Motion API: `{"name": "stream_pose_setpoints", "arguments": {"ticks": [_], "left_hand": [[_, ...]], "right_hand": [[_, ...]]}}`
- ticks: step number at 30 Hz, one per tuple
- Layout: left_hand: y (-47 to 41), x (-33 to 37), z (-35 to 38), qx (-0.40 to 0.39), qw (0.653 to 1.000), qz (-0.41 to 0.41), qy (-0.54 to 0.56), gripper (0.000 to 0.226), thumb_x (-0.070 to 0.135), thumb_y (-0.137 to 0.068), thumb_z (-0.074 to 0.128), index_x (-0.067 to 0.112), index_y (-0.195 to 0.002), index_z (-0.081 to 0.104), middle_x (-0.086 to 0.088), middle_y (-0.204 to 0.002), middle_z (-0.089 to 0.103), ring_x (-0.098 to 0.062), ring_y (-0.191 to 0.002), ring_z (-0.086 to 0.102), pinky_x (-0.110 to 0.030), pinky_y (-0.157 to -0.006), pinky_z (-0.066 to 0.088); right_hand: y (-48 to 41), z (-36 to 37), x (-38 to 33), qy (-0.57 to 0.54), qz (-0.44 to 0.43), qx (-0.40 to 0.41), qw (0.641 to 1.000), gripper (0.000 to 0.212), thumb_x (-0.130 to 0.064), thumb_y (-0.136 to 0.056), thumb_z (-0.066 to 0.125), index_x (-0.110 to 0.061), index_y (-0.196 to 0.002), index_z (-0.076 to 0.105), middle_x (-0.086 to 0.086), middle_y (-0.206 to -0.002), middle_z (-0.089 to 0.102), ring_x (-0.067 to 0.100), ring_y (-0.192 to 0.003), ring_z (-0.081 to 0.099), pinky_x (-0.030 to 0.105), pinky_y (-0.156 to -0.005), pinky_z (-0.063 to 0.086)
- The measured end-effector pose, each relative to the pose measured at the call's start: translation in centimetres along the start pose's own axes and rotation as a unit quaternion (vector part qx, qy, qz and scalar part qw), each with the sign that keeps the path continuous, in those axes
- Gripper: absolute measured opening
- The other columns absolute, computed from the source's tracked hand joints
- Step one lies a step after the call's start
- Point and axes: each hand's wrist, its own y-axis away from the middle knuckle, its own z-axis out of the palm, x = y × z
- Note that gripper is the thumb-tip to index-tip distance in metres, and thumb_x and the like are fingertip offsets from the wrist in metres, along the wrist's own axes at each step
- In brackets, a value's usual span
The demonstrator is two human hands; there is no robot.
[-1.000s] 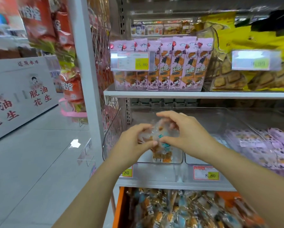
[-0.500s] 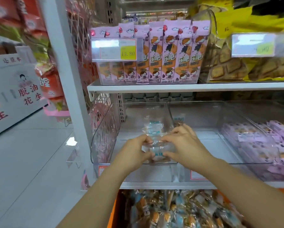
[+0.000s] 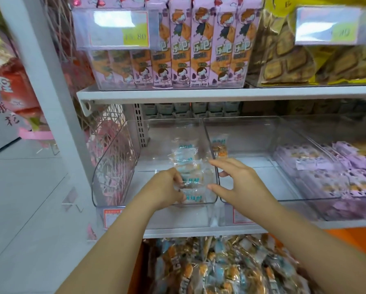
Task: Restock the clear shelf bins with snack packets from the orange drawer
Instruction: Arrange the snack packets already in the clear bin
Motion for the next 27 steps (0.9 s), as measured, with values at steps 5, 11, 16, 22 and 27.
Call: {"name": "stream_pose_setpoints", "arguments": {"ticks": [5, 11, 16, 22, 27], "left_hand": [[0.6, -0.1, -0.4, 0.003, 1.0, 0.005, 0.031, 0.03, 0.03, -0.08, 0.076, 0.021, -0.102, 0.057, 0.003, -0.109, 0.058, -0.017, -0.099, 0.059, -0.024, -0.074, 0.043], [2.7, 1.0, -0.2, 0.156, 0.987, 0.045, 0.014, 0.035, 0.028, -0.086, 0.069, 0.017, -0.117, 0.058, 0.001, -0.119, 0.053, -0.018, -0.106, 0.057, -0.029, -0.083, 0.044], [7.9, 1.6, 2.6, 0.314, 0.934, 0.171, 0.002, 0.021, 0.019, -0.092, 0.058, 0.02, -0.114, 0.061, 0.008, -0.106, 0.057, -0.005, -0.084, 0.056, -0.029, -0.067, 0.047], [11.0, -1.8, 8.2, 0.207, 0.974, 0.093, -0.004, 0.012, 0.019, -0.09, 0.059, 0.026, -0.099, 0.063, 0.014, -0.089, 0.061, -0.008, -0.072, 0.06, -0.029, -0.068, 0.051], [9.7, -5.3, 11.9, 0.016, 0.999, -0.026, -0.022, 0.018, 0.019, -0.09, 0.06, 0.021, -0.107, 0.064, 0.01, -0.092, 0.06, -0.012, -0.097, 0.062, -0.025, -0.086, 0.048]], "right_hand": [[1.1, -0.6, -0.4, 0.035, -0.003, -0.021, 0.999, 0.062, -0.037, -0.089, 0.062, -0.035, -0.144, 0.033, -0.017, -0.144, 0.036, 0.003, -0.125, 0.042, 0.019, -0.102, 0.033], [3.9, -1.5, -0.8, 0.048, -0.091, 0.094, 0.99, 0.032, -0.022, -0.086, 0.066, -0.022, -0.117, 0.064, -0.008, -0.116, 0.059, 0.003, -0.107, 0.05, 0.02, -0.09, 0.043], [9.0, -1.0, -0.2, -0.021, -0.13, 0.059, 0.99, 0.019, -0.026, -0.088, 0.054, -0.02, -0.099, 0.069, -0.019, -0.084, 0.055, -0.001, -0.079, 0.054, 0.013, -0.07, 0.046], [13.8, 2.2, 5.6, 0.036, 0.01, -0.159, 0.987, 0.025, -0.024, -0.091, 0.058, -0.028, -0.115, 0.063, -0.015, -0.102, 0.061, -0.002, -0.083, 0.052, 0.017, -0.077, 0.043], [15.3, 4.5, 11.6, 0.039, 0.123, -0.206, 0.97, 0.029, -0.023, -0.089, 0.061, -0.021, -0.117, 0.065, -0.008, -0.115, 0.063, 0.01, -0.102, 0.061, 0.023, -0.088, 0.047]]}}
